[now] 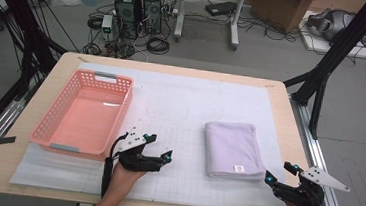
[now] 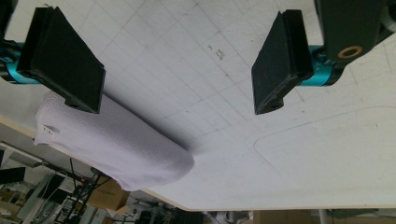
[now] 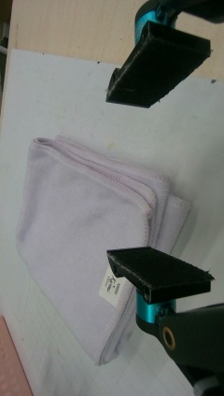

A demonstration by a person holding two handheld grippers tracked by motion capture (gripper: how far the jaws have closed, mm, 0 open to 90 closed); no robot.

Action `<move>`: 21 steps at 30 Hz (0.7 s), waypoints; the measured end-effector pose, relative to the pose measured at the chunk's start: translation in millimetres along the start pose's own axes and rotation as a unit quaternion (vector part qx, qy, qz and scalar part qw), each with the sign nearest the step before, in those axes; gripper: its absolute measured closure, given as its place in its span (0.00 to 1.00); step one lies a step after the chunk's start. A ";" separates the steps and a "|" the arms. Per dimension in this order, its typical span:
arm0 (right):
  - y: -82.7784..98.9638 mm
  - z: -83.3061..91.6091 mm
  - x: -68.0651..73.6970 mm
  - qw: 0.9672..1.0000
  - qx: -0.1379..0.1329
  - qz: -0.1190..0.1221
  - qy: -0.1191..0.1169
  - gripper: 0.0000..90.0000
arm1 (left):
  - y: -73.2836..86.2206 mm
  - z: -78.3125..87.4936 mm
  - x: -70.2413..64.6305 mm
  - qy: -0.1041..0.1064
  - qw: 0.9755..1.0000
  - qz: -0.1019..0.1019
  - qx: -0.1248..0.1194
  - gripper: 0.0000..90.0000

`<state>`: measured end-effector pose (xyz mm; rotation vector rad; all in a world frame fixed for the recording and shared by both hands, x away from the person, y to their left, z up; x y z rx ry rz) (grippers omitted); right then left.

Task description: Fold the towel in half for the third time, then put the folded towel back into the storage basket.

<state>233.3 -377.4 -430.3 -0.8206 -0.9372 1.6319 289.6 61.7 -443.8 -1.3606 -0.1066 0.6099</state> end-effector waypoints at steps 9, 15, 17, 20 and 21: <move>3.2 1.0 -2.0 1.000 -0.003 0.003 0.006 0.20 | 0.0 -1.0 -1.9 0.002 1.000 -0.002 -0.004 0.21; 4.3 -0.5 -1.2 1.000 0.004 0.009 0.006 0.20 | 0.6 -2.4 -1.8 0.003 1.000 -0.003 0.000 0.21; 5.7 -0.9 -2.4 1.000 0.008 0.004 0.005 0.20 | 0.0 -1.6 -1.3 0.000 1.000 -0.007 -0.002 0.22; 8.2 -1.6 -5.4 1.000 0.011 -0.001 0.005 0.20 | -0.8 -1.5 -0.2 -0.001 1.000 -0.005 -0.005 0.22; 8.3 -1.0 -6.4 1.000 0.011 0.000 0.006 0.20 | -0.8 -2.0 -0.2 0.001 1.000 -0.005 -0.005 0.22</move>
Point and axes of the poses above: each handheld gripper's, and its own axes: z roughly backward along the jaws, y roughly out of its underside, x roughly to its left, the point moved 3 cm from there along -z, roughly forward along the jaws, and after that the axes turned 15 degrees about y, right-handed, at the moved point
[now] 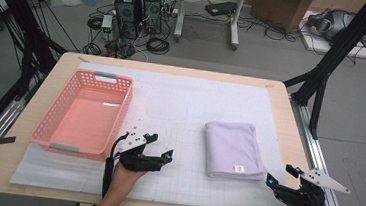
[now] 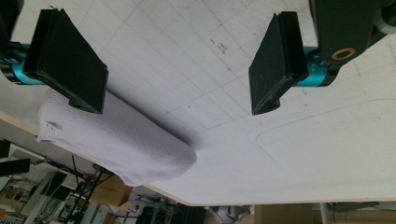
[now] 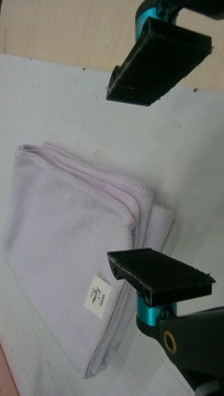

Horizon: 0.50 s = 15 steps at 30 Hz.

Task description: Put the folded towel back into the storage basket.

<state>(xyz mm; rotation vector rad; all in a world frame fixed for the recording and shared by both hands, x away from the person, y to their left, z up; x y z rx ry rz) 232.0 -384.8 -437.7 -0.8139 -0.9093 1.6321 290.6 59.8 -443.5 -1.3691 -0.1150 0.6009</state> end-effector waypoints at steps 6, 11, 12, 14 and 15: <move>3.2 2.1 -4.3 1.000 0.003 -0.004 0.005 0.20 | -1.4 -5.3 -1.3 0.004 1.000 -0.004 0.000 0.23; 5.2 3.5 -6.8 1.000 0.005 -0.004 0.007 0.20 | -0.8 -8.3 -2.1 0.008 1.000 -0.007 0.007 0.22; 5.0 3.1 -6.9 1.000 0.002 -0.003 0.006 0.20 | -0.3 -9.1 -2.8 0.006 1.000 -0.011 0.009 0.22; 5.1 3.3 -6.9 1.000 0.005 -0.003 0.004 0.20 | 0.9 -11.7 -4.2 0.010 1.000 -0.022 0.011 0.22; 5.2 3.2 -6.9 1.000 0.005 -0.002 0.003 0.20 | 1.5 -13.2 -4.6 0.011 0.999 -0.031 0.009 0.20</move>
Point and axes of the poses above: each handheld gripper's, and its own axes: z roughly backward along the jaws, y roughly out of its underside, x roughly to its left, the point moved 3 cm from there along -z, roughly forward along the jaws, and after that the axes turned 15 degrees about y, right-handed, at the moved point
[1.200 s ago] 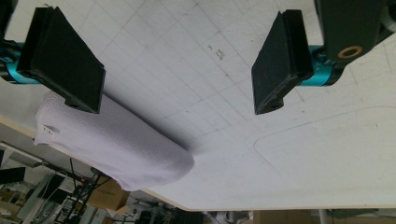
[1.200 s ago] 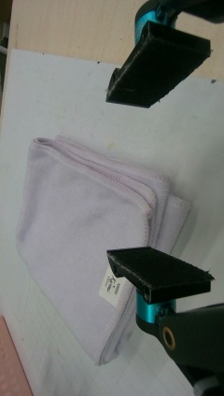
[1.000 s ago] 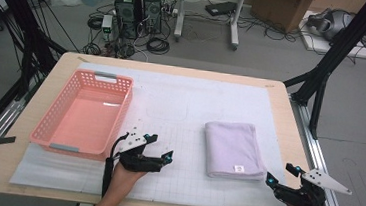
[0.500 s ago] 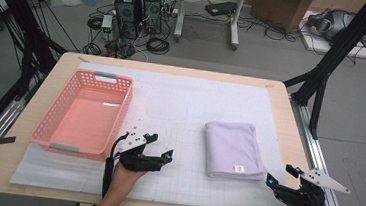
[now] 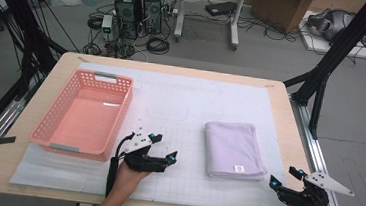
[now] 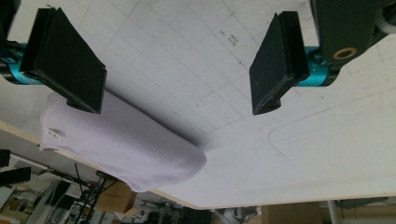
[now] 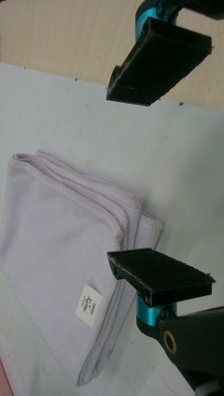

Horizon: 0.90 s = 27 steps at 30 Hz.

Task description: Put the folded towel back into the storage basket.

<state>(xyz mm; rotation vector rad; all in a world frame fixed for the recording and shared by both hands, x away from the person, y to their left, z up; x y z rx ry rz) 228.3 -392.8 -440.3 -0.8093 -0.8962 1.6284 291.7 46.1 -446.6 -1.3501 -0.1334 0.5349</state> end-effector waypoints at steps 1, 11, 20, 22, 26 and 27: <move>0.2 -0.1 -0.1 1.000 0.000 0.000 0.000 0.20 | 0.7 -1.6 -0.5 0.000 1.000 -0.008 -0.003 0.19; 2.8 2.9 -4.4 1.000 0.001 0.002 -0.004 0.20 | -3.5 -23.1 3.1 0.004 1.000 0.012 0.021 0.18; 3.9 1.4 -5.6 1.000 0.003 0.003 -0.002 0.20 | -19.4 -58.4 6.4 0.032 0.999 0.028 0.025 0.21; 4.0 1.5 -5.0 1.000 0.007 0.003 -0.003 0.20 | -21.4 -66.1 6.2 0.034 0.998 0.031 0.031 0.21; 4.1 0.6 -4.1 1.000 0.007 0.008 -0.004 0.20 | -26.3 -81.4 2.4 0.038 0.998 0.038 0.037 0.21; 4.0 0.5 -3.9 1.000 0.008 0.009 -0.004 0.20 | -27.1 -84.9 1.6 0.041 0.997 0.039 0.042 0.21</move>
Point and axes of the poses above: each handheld gripper's, and its own axes: z roughly backward along the jaws, y roughly out of its underside, x roughly to its left, the point moved 3 cm from there along -z, roughly forward along the jaws, and after that the axes turned 15 degrees about y, right-handed, at the moved point
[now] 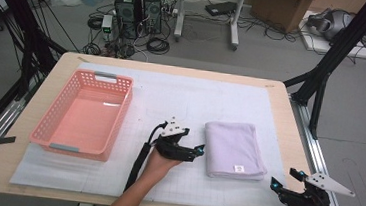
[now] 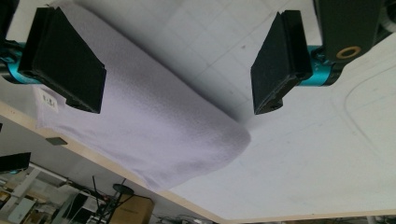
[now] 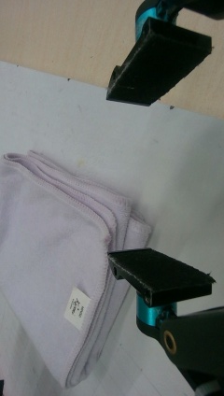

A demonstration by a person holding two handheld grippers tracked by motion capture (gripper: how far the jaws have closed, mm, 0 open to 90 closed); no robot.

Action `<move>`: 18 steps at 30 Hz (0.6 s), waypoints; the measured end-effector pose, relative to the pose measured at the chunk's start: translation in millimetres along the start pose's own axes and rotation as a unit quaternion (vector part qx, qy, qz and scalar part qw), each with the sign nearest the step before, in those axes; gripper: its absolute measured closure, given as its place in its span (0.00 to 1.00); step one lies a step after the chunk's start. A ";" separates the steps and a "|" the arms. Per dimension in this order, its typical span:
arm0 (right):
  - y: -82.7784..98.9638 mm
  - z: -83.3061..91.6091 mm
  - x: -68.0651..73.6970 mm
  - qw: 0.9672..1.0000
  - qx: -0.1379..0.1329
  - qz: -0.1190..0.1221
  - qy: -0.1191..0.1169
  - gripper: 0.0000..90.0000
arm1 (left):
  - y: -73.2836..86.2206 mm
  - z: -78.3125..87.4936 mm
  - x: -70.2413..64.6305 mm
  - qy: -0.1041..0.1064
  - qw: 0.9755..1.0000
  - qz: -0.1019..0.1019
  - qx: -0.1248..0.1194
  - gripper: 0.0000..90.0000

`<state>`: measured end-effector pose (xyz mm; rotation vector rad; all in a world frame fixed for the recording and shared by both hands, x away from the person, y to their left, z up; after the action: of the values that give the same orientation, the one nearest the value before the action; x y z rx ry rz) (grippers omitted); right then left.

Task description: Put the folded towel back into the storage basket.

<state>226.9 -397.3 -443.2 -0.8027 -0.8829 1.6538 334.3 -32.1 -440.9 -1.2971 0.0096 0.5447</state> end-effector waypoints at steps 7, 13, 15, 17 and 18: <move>-0.4 -2.3 2.5 1.000 0.002 0.007 -0.007 0.20 | -0.4 -20.6 5.9 -0.014 0.999 0.028 0.021 0.21; -0.3 -4.3 4.5 1.000 0.004 0.011 -0.010 0.20 | -0.1 -40.2 5.9 -0.010 0.998 0.062 0.028 0.21; -0.4 -4.3 5.1 1.000 0.005 0.010 -0.011 0.20 | 0.9 -47.2 5.6 -0.006 0.997 0.075 0.034 0.21; -0.4 -4.6 5.8 1.000 0.005 0.010 -0.011 0.20 | -0.2 -54.8 3.2 -0.003 0.996 0.076 0.036 0.21; -0.3 -4.8 6.0 1.000 0.006 0.013 -0.012 0.20 | -0.5 -58.1 1.7 0.002 0.996 0.075 0.038 0.21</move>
<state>229.8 -390.7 -445.9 -0.7919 -0.8821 1.6923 352.9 -84.5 -457.8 -1.2282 0.1307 0.6647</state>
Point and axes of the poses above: each handheld gripper's, and its own axes: z roughly backward along the jaws, y roughly out of its underside, x roughly to its left, the point moved 3 cm from there along -z, roughly forward along the jaws, and after that the axes turned 15 degrees about y, right-handed, at the moved point
